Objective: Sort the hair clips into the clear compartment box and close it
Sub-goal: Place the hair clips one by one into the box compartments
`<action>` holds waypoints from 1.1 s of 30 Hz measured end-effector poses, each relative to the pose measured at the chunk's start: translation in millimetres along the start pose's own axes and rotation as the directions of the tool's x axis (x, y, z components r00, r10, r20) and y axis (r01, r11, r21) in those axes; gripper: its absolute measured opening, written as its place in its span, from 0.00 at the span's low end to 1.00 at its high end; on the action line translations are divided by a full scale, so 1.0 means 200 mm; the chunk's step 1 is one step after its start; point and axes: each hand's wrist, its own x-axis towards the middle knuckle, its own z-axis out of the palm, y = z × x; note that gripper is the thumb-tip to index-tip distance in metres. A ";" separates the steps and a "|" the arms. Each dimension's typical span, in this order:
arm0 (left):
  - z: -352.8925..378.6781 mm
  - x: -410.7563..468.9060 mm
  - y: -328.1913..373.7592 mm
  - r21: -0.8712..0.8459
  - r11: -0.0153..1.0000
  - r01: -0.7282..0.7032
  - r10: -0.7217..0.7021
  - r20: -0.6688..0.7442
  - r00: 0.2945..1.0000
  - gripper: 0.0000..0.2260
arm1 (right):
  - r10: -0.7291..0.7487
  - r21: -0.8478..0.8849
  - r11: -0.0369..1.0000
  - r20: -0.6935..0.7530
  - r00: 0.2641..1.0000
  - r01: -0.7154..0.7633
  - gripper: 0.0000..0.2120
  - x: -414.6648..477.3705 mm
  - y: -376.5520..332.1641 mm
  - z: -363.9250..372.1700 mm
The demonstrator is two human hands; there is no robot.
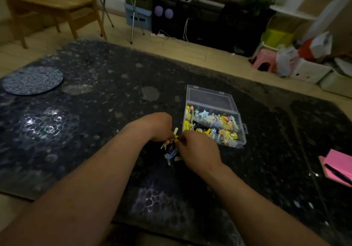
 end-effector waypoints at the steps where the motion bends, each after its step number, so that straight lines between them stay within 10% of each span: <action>1: 0.00 0.00 0.00 -0.001 1.000 0.001 -0.001 0.003 1.000 0.08 | 0.009 -0.012 1.000 0.006 1.000 -0.009 0.10 0.00 -0.01 0.00; 20: -0.01 -0.02 0.02 0.012 1.000 0.000 0.000 0.024 1.000 0.10 | 0.094 0.128 0.987 0.021 0.995 -0.096 0.08 0.04 0.12 -0.23; 26: -0.01 0.00 0.03 0.022 0.999 -0.024 0.023 0.030 0.999 0.11 | 0.328 -0.225 0.927 0.101 0.939 -0.300 0.08 0.19 0.56 -0.50; 33: -0.02 -0.03 0.05 -0.007 1.000 -0.028 0.029 0.046 0.999 0.10 | 0.322 -0.457 0.870 0.245 0.915 -0.184 0.05 0.23 0.61 -0.47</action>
